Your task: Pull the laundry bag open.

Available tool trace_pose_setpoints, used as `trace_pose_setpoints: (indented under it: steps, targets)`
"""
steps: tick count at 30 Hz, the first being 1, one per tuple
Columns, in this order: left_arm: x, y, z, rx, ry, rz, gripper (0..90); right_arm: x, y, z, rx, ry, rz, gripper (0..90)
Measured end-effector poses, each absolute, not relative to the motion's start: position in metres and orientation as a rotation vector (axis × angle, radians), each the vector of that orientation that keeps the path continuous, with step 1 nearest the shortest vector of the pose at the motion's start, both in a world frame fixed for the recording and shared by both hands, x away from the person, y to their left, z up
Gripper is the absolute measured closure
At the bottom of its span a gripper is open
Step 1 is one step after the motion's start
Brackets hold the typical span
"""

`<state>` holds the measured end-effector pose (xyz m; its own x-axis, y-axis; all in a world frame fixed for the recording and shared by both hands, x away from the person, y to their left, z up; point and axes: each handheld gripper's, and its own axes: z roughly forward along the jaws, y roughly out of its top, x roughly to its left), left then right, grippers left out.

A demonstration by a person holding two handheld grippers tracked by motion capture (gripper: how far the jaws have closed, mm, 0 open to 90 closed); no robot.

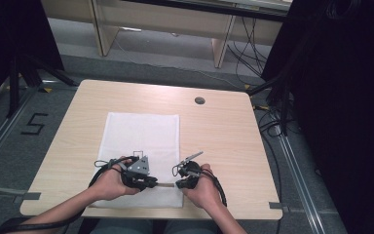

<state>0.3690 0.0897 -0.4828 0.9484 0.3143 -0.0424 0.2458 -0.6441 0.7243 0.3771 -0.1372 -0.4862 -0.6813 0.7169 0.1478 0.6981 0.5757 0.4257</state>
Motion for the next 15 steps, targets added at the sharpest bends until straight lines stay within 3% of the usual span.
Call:
trace_pose_setpoints:
  steps: [15]
  targets:
    - [0.3685, 0.0933, -0.4814, 2.302, 0.396, 0.106, 82.0, 0.3769, -0.1373, -0.4863, 1.237, 2.752, 0.72, 90.0]
